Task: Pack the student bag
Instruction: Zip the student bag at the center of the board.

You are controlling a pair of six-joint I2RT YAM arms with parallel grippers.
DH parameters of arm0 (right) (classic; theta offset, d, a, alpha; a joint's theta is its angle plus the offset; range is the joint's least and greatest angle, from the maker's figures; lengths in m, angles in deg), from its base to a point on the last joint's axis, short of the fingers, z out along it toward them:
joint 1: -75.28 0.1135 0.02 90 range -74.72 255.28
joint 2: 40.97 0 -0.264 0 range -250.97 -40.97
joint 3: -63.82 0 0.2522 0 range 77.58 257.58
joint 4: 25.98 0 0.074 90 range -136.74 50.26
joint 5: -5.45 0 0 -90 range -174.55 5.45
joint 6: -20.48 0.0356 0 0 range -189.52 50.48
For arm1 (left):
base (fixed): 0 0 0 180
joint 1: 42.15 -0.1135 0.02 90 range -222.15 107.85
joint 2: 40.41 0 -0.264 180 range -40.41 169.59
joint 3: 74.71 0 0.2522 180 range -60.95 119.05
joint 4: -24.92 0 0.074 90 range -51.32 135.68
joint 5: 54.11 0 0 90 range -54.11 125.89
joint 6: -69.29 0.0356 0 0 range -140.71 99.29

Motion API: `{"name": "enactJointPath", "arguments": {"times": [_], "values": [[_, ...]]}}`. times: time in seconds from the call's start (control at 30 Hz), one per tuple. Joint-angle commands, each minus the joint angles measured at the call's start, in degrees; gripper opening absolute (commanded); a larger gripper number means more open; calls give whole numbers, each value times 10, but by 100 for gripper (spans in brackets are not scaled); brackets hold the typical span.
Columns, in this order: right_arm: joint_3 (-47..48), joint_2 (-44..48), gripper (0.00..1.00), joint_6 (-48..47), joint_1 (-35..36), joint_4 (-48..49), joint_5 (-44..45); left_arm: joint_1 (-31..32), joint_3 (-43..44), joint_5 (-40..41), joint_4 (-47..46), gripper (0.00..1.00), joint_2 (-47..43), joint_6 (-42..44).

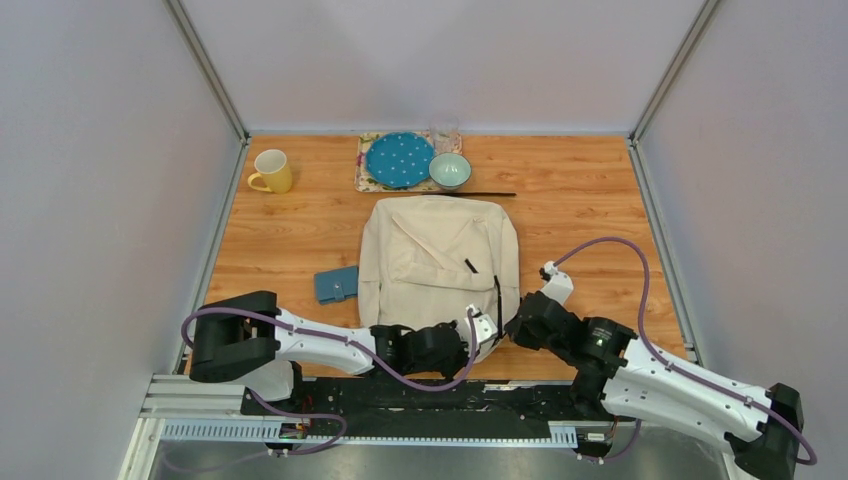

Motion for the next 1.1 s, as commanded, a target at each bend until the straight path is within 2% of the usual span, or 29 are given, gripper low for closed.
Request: {"name": "enactJointPath", "arguments": {"times": [0.0, 0.07, 0.1, 0.17, 0.2, 0.3, 0.4, 0.57, 0.67, 0.7, 0.77, 0.8, 0.83, 1.07], "values": [[44, -44, 0, -25, -9, 40, 34, 3, -24, -17, -29, 0, -3, -30], [56, -62, 0, -33, -12, 45, 34, 3, -23, -10, -28, 0, -4, -38], [58, -67, 0, -35, -13, 49, 34, 2, -20, -8, -27, 18, -5, -41], [58, -67, 0, -35, -13, 56, 30, 2, -18, 6, -26, 35, -8, -41], [56, -65, 0, -34, -13, 57, 26, 3, -17, 11, -26, 49, -9, -38], [50, -54, 0, -32, -13, 60, 18, 2, -11, 28, -25, 65, -12, -29], [44, -44, 0, -28, -13, 60, 13, 3, -2, 41, -22, 70, -9, -15], [46, -30, 0, -28, -13, 60, 10, 3, 25, 61, -3, 71, 24, 11], [49, -29, 0, -33, -13, 52, 17, 3, 40, 68, 7, 59, 44, 23], [48, -31, 0, -34, -14, 53, 19, 3, 43, 70, 8, 41, 47, 24], [47, -37, 0, -40, -18, 54, 21, 3, 44, 64, 10, 22, 52, 24], [49, -45, 0, -43, -22, 56, 21, 3, 44, 61, 12, 9, 53, 21], [48, -50, 0, -47, -26, 57, 21, 2, 43, 58, 15, 2, 56, 20], [55, -92, 0, -90, -74, 90, 15, 3, 4, 30, -2, 0, 39, -7]]}}
